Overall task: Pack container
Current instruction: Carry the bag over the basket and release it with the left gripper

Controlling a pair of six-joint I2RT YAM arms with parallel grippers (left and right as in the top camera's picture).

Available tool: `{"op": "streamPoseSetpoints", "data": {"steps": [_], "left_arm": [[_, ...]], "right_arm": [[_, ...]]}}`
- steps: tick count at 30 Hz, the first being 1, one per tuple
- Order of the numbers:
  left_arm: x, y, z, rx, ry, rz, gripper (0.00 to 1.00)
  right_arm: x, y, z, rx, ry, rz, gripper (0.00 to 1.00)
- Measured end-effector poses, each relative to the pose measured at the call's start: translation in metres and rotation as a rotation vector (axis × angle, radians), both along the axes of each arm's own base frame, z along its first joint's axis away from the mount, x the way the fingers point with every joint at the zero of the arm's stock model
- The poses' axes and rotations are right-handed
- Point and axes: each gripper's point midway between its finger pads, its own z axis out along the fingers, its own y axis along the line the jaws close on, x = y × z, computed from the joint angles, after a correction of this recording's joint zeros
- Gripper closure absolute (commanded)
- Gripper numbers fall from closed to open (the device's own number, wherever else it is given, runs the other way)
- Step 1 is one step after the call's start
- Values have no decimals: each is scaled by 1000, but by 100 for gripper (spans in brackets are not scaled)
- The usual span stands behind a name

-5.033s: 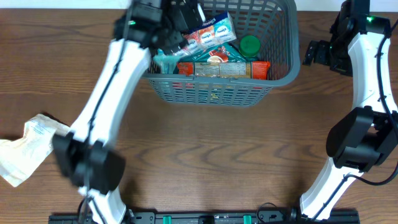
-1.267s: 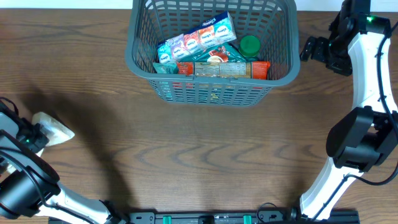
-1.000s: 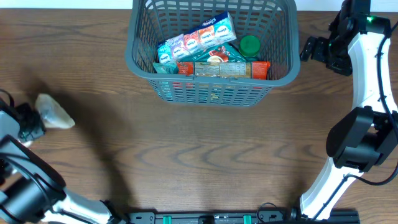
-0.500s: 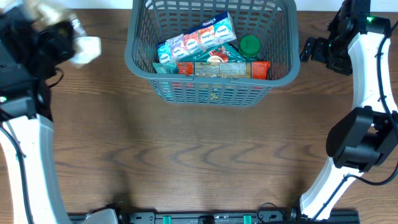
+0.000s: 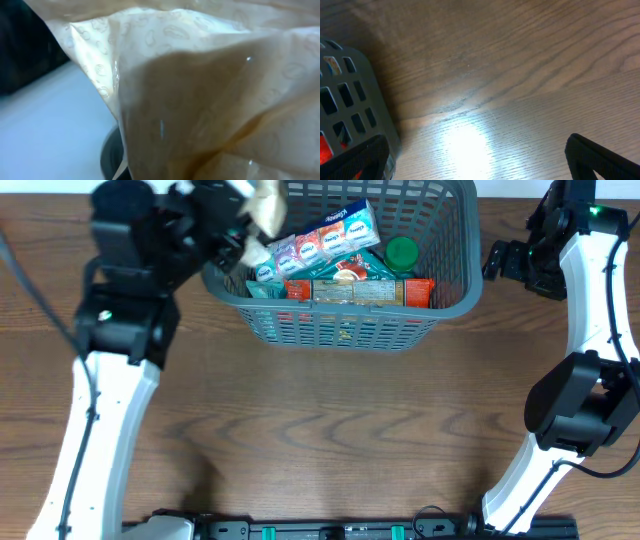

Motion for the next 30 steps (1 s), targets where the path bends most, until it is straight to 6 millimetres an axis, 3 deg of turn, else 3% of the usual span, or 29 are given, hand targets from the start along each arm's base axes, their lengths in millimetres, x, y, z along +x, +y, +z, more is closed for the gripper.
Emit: {"op": "streamPoseSetpoints", "data": {"steps": [6,12,17,23,26,30], "left_arm": [[25,-39,-8,73,-125,-88,94],[46,-64,-62,124,-34,-126,94],[65,-59,-119,206,83,-85,94],[63,-41,-191,364,271,-59,94],[63,-36,-213,415,315,-55,94],[63,-33,-226,442,344,-52,90]], "right_arm": [[-1,0,0,1,3,0,1],[-2,0,-1,2,8,0,1],[-6,1,-1,5,24,0,1],[-7,1,-2,6,30,0,1],[-7,1,-2,6,30,0,1],[-7,1,-2,6,30,0,1]]}}
